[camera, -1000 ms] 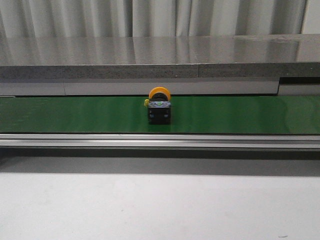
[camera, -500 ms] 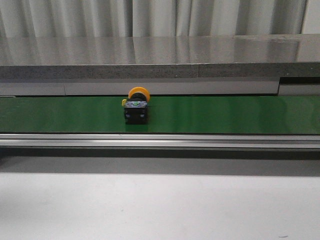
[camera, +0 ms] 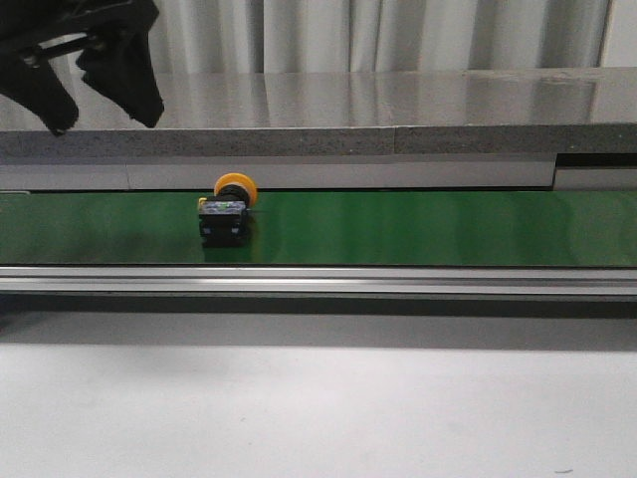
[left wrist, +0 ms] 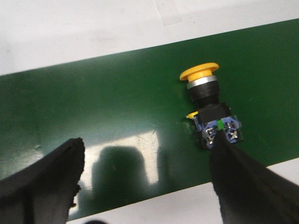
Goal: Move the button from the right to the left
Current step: 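Lower the left gripper over the button and close on it, then lift the button with the left gripper and carry it to the blue tray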
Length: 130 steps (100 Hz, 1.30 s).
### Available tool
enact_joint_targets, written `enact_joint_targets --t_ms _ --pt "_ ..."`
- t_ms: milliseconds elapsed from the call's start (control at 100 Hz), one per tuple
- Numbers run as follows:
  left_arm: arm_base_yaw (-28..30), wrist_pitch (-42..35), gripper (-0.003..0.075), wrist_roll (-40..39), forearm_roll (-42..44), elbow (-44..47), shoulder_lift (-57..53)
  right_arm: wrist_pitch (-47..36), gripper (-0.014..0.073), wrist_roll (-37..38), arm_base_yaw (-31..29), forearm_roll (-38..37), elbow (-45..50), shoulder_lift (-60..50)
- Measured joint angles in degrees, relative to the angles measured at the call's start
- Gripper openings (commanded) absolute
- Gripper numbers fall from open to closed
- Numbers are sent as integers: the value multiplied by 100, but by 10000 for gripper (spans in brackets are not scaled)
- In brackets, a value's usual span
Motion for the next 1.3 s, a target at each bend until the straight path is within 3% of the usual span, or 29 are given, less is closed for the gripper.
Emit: enact_joint_targets --t_ms 420,1110,1200,1300 --pt "-13 1496 547 -536 0 -1504 1273 0 -68 0 0 0 0 0" --pt "-13 1773 546 -735 75 -1577 2012 0 -68 0 0 0 0 0" --pt "-13 1773 498 -751 108 -1577 2094 0 -68 0 0 0 0 0" --pt "-13 1773 365 -763 108 -1577 2114 0 -68 0 0 0 0 0"
